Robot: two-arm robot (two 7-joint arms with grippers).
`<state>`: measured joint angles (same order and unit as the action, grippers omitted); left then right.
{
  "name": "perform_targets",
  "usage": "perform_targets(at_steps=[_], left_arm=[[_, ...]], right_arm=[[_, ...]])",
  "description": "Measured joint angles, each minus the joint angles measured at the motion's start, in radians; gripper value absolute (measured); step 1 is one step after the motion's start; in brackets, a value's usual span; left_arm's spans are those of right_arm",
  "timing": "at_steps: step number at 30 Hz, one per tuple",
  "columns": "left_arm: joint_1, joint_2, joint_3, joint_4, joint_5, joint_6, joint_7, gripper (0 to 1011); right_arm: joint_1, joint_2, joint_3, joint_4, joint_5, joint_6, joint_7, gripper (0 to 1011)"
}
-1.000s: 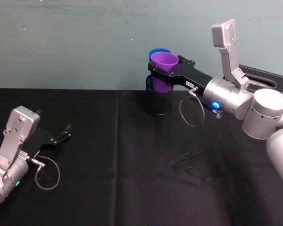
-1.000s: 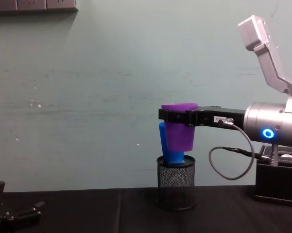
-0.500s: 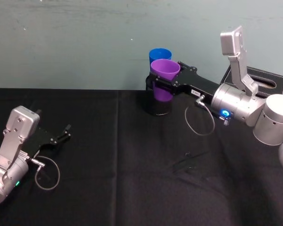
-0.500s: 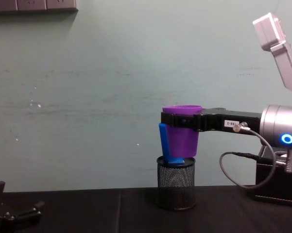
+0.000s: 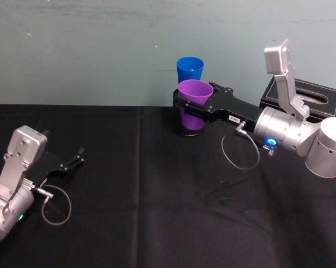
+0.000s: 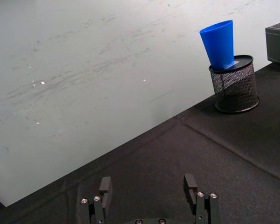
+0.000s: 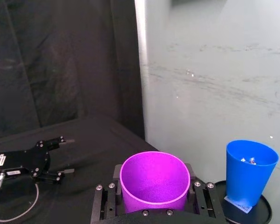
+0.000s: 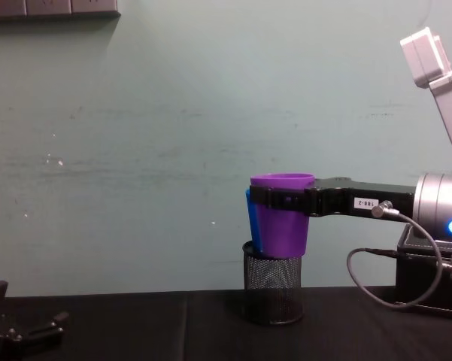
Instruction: Pick up one cup with a gripper and tap it against the other cup.
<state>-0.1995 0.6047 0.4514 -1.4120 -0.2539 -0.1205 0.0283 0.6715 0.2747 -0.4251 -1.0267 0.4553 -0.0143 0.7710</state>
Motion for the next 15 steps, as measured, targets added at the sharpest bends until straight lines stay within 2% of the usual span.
perform_targets(at_steps=[15], left_arm=[[0.0,0.0,0.0,0.0,0.0,0.0,0.0,1011]], right_arm=[[0.006,0.017,-0.034,0.0,0.031,0.0,0.002,754]])
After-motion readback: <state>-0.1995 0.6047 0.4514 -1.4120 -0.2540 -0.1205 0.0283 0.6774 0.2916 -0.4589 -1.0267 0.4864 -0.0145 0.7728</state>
